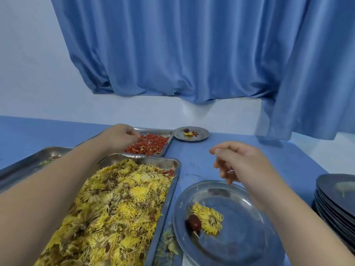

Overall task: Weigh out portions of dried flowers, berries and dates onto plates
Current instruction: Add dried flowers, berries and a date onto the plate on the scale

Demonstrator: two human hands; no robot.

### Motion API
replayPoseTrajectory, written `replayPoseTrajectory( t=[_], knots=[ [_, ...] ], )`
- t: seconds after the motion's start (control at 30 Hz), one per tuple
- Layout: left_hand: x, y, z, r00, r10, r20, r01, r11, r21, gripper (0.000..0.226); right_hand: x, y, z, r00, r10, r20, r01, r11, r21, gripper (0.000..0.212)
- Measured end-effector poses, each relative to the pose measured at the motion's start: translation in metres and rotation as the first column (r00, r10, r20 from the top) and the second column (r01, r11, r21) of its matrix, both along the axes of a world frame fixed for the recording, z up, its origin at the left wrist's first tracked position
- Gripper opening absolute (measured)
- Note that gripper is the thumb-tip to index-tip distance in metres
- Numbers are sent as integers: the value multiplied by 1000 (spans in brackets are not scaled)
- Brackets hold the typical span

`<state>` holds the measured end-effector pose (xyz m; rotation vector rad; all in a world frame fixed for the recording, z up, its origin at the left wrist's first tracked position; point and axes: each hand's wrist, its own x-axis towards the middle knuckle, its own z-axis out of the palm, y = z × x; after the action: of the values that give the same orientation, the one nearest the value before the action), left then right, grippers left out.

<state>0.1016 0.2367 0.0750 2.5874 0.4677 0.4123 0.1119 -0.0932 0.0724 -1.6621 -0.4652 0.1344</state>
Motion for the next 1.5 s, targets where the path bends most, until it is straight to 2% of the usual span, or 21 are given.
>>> replayPoseTrajectory(
  t=[0.2, 0.3, 0.37, 0.47, 0.53, 0.7, 0.83, 0.93, 1.07, 1.17, 1.33, 1.43, 1.5],
  knots=[
    [54, 33, -25, 987, 17, -161, -3, 996, 85, 21, 35, 1, -12, 999, -14, 38, 19, 993, -120, 13],
    [82, 38, -32, 967, -12, -254, 46, 991, 126, 18, 48, 0, -22, 998, -50, 47, 56, 991, -121, 15],
    [97, 38, -37, 932, -32, -362, 88, 987, 138, 8, 56, -1, -27, 994, -86, 70, 94, 988, -120, 16],
    [113, 36, -43, 841, -27, -540, 125, 981, 146, 19, 61, -4, -31, 991, -95, 96, 105, 988, -110, 15],
    [120, 35, -44, 807, -1, -590, 116, 981, 158, 22, 63, -6, -33, 990, -91, 110, 105, 987, -120, 15],
    [132, 39, -43, 777, 7, -630, 92, 988, 124, 18, 68, -7, -36, 985, -135, 112, 144, 986, -82, 15],
    [137, 49, -42, 864, -14, -503, 29, 999, 21, 15, 69, -6, -39, 979, -172, 113, 176, 984, -27, 18],
    [147, 49, -54, 901, 44, -431, 20, 990, 143, 26, 68, -4, -39, 977, -167, 136, 172, 985, -29, 18],
    [157, 35, -72, 878, 55, -476, 42, 981, 191, 16, 68, -4, -39, 974, -164, 156, 169, 985, -23, 13],
    [164, 30, -81, 854, 123, -505, 13, 966, 257, 30, 69, -5, -37, 975, -170, 144, 171, 985, 4, 15],
    [165, 27, -75, 797, 229, -560, -36, 942, 334, 27, 74, -7, -39, 970, -186, 154, 188, 982, 2, 18],
    [164, 29, -71, 765, 208, -610, -17, 953, 303, 29, 73, -6, -39, 972, -177, 154, 180, 984, -5, 20],
    [163, 31, -71, 763, 173, -623, 8, 961, 276, 21, 72, -5, -39, 973, -169, 159, 172, 985, -4, 20]
  ],
)
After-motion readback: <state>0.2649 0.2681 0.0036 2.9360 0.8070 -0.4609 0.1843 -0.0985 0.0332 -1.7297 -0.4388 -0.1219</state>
